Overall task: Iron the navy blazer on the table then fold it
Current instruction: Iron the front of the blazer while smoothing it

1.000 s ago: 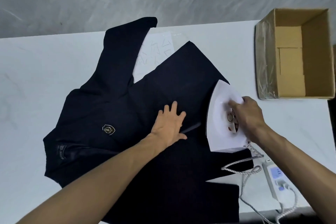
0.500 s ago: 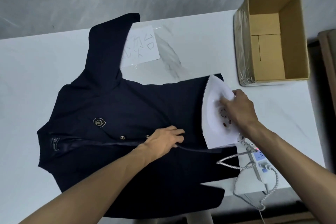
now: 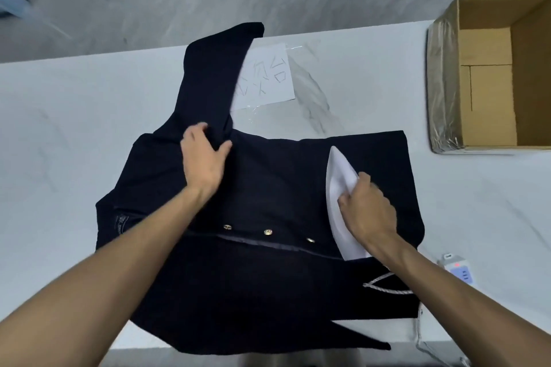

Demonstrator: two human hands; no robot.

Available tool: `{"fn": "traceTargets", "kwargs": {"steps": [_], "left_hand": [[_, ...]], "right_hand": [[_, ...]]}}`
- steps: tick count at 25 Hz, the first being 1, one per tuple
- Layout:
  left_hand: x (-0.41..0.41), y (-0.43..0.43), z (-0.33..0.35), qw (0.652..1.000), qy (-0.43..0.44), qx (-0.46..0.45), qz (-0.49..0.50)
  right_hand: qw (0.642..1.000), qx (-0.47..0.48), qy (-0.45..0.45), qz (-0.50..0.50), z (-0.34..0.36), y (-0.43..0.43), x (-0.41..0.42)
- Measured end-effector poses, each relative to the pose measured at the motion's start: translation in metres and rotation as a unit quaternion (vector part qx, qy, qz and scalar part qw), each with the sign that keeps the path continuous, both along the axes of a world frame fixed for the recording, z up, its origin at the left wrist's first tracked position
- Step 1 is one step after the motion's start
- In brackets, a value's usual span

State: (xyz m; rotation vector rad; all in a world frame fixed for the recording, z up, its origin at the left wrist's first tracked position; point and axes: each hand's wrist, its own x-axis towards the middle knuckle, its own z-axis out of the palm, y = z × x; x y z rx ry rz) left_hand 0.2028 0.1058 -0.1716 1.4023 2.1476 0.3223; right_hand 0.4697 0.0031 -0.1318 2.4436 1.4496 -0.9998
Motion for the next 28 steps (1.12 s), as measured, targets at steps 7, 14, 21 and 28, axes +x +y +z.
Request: {"fn": "traceTargets", "kwargs": {"steps": [7,14,21,28], "left_hand": [[-0.073,0.113,-0.017,0.989,0.016,-0.121,0.084],[-0.095,0.146,-0.009,0.954,-0.218,-0.201,0.053],[-0.106,0.142,0.035,0.792,-0.575,-0.201,0.045],[-0.078,0.149,0.052,0.735,-0.637,-0.228,0.044]], "right_hand": [[0.971,0.103,0.216,0.027,-0.020,0.134,-0.071],[0.842,-0.015,0.495,-0.215,-0.067,0.245,-0.171],[0.678,-0.001,0.635,-0.371,-0.028,0.283,-0.167],[0.650,0.067,0.675,-0.342,0.029,0.303,-0.141]]}}
